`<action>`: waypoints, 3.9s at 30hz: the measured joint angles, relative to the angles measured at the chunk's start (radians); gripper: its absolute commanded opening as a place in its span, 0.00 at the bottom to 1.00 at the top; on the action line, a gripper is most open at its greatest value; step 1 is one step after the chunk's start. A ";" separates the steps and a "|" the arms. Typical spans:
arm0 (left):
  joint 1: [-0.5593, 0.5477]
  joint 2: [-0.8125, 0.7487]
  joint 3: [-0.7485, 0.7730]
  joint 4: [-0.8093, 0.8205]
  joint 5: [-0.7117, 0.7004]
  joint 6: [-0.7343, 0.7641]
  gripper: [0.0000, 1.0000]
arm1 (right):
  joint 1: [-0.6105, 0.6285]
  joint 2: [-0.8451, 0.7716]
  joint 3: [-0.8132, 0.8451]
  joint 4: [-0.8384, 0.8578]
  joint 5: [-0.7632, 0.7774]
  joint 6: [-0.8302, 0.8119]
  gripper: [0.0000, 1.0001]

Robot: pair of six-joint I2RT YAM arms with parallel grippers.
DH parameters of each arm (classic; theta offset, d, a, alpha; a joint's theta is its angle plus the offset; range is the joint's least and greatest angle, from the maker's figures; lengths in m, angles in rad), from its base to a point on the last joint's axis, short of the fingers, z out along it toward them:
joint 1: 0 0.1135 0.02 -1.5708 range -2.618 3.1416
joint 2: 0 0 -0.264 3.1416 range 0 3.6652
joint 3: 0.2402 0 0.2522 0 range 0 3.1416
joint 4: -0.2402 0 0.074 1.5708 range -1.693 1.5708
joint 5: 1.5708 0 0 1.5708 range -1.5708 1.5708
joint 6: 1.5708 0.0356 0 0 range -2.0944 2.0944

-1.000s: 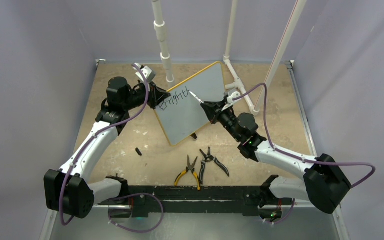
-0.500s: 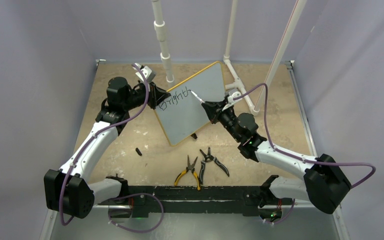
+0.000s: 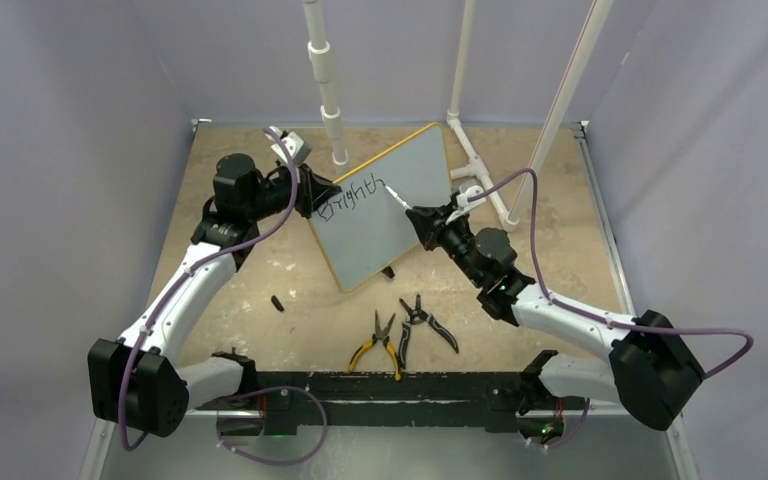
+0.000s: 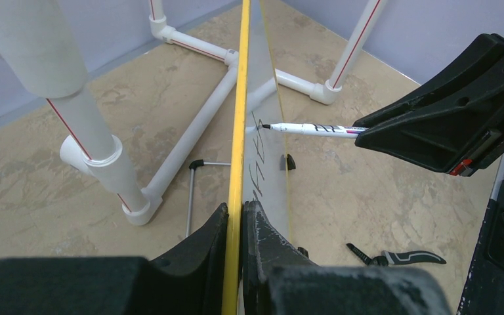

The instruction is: Write a sentence on the whiteboard

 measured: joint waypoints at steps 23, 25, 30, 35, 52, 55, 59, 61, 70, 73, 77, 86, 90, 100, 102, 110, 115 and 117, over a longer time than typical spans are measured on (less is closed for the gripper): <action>0.000 -0.003 0.001 -0.022 -0.053 0.017 0.64 | 0.000 -0.164 -0.073 -0.031 -0.040 -0.023 0.00; 0.000 -0.003 0.005 -0.031 -0.066 0.021 0.69 | 0.000 -0.169 -0.074 -0.029 -0.046 -0.026 0.00; 0.000 0.016 0.076 -0.063 -0.103 0.022 0.73 | -0.013 -0.169 -0.074 -0.030 -0.059 -0.027 0.00; -0.003 0.078 0.188 -0.085 -0.122 0.021 0.73 | -0.101 -0.178 -0.074 -0.032 -0.104 -0.023 0.00; -0.140 0.354 0.426 -0.201 -0.175 0.054 0.63 | -0.203 -0.095 0.008 -0.030 -0.319 -0.061 0.00; -0.146 0.367 0.433 -0.203 -0.168 0.053 0.51 | -0.203 -0.076 0.014 -0.031 -0.329 -0.072 0.00; -0.154 0.369 0.435 -0.203 -0.152 0.053 0.35 | -0.203 -0.055 0.026 -0.031 -0.343 -0.076 0.00; -0.158 0.369 0.435 -0.203 -0.143 0.053 0.30 | -0.203 -0.050 0.029 -0.030 -0.344 -0.077 0.00; -0.164 0.369 0.435 -0.202 -0.105 0.051 0.08 | -0.203 -0.021 0.050 -0.031 -0.348 -0.080 0.00; -0.165 0.369 0.435 -0.202 -0.099 0.049 0.02 | -0.203 -0.014 0.050 -0.034 -0.349 -0.080 0.00; -0.165 0.369 0.435 -0.202 -0.097 0.044 0.00 | -0.203 -0.011 0.052 -0.034 -0.352 -0.080 0.00; -0.164 0.369 0.435 -0.202 -0.098 0.044 0.00 | -0.203 0.011 0.066 -0.038 -0.351 -0.081 0.00; -0.164 0.369 0.435 -0.202 -0.099 0.044 0.00 | -0.203 0.011 0.066 -0.038 -0.343 -0.080 0.00; -0.164 0.369 0.435 -0.202 -0.099 0.044 0.00 | -0.203 0.002 0.066 -0.037 -0.296 -0.079 0.00; -0.164 0.369 0.435 -0.201 -0.099 0.044 0.00 | -0.203 0.002 0.066 -0.036 -0.290 -0.079 0.00; -0.164 0.369 0.435 -0.202 -0.098 0.044 0.00 | -0.203 0.002 0.066 -0.033 -0.297 -0.080 0.00; -0.164 0.369 0.435 -0.201 -0.097 0.044 0.00 | -0.204 0.002 0.066 -0.030 -0.319 -0.080 0.00; -0.164 0.369 0.435 -0.201 -0.097 0.044 0.00 | -0.204 0.002 0.066 -0.029 -0.323 -0.080 0.00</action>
